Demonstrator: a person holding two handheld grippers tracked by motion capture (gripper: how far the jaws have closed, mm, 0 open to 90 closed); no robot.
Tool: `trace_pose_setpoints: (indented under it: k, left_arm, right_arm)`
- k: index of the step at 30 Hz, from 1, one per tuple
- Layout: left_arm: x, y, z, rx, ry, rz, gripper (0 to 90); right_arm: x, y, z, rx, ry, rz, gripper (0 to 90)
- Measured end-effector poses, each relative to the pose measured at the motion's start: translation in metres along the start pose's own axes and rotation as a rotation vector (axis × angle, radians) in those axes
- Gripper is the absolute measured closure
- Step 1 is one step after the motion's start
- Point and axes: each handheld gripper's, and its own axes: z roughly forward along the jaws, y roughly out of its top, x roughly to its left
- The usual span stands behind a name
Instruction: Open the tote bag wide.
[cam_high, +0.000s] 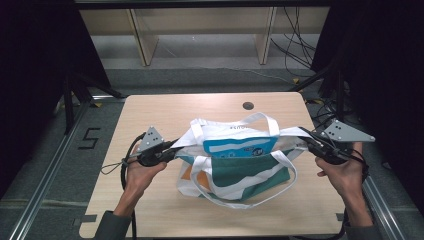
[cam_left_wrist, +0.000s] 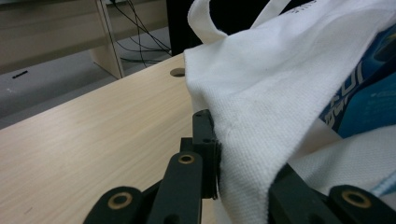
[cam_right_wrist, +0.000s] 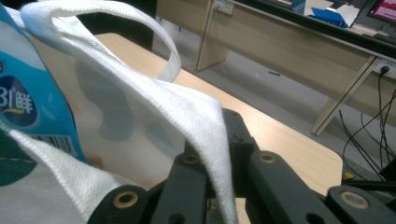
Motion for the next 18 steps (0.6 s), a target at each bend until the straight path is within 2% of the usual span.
trace_pose_setpoints:
  k: [1, 2, 3, 4, 5, 6, 8, 11, 12, 13, 14, 15, 16, 17, 18]
  left_arm:
    - [-0.001, -0.002, 0.002, 0.009, -0.003, -0.001, 85.3]
    - [-0.002, -0.004, 0.004, 0.014, -0.004, -0.011, 85.3]
    - [-0.002, -0.006, 0.006, 0.022, -0.006, -0.009, 85.3]
    - [-0.002, -0.008, 0.007, 0.022, -0.010, -0.011, 85.3]
    - [-0.003, -0.012, 0.011, 0.030, -0.010, -0.014, 85.3]
    - [-0.004, -0.013, 0.012, 0.038, -0.012, -0.009, 85.3]
    - [-0.004, -0.015, 0.014, 0.044, -0.012, -0.002, 85.4]
    - [-0.004, -0.023, 0.020, 0.067, -0.015, -0.004, 85.3]
    - [-0.004, -0.023, 0.020, 0.067, -0.015, -0.004, 85.3]
    - [-0.003, -0.026, 0.022, 0.082, -0.018, -0.004, 85.3]
    - [-0.003, -0.029, 0.024, 0.089, -0.021, -0.006, 85.4]
    - [-0.003, -0.031, 0.025, 0.100, -0.017, -0.005, 85.4]
    - [-0.003, -0.031, 0.025, 0.100, -0.017, -0.005, 85.5]
    - [-0.003, -0.034, 0.026, 0.108, -0.024, -0.006, 85.5]
    - [-0.002, -0.037, 0.027, 0.116, -0.026, 0.000, 85.5]
  right_arm:
    - [-0.001, -0.001, 0.001, 0.002, 0.007, -0.008, 87.9]
    - [0.001, -0.003, 0.001, 0.015, 0.008, 0.014, 87.9]
    - [-0.001, -0.005, 0.002, 0.015, 0.008, -0.019, 87.9]
    - [0.000, -0.008, 0.002, 0.035, 0.011, 0.008, 88.0]
    - [0.000, -0.013, 0.005, 0.032, 0.011, 0.013, 87.9]
    - [-0.002, -0.016, 0.005, 0.067, 0.005, 0.001, 88.0]
    - [-0.001, -0.018, 0.008, 0.055, 0.012, 0.014, 88.0]
    - [-0.005, -0.028, 0.013, 0.091, 0.012, -0.004, 88.0]
    - [-0.003, -0.029, 0.014, 0.087, 0.018, 0.019, 88.0]
    - [-0.002, -0.030, 0.015, 0.109, 0.020, 0.015, 88.0]
    - [-0.002, -0.031, 0.017, 0.101, 0.013, 0.010, 88.0]
    - [0.001, -0.031, 0.018, 0.113, 0.027, 0.038, 88.0]
    - [0.001, -0.031, 0.018, 0.113, 0.027, 0.038, 88.0]
    - [-0.001, -0.034, 0.019, 0.137, 0.031, 0.003, 88.0]
    - [-0.001, -0.034, 0.019, 0.137, 0.031, 0.003, 88.0]
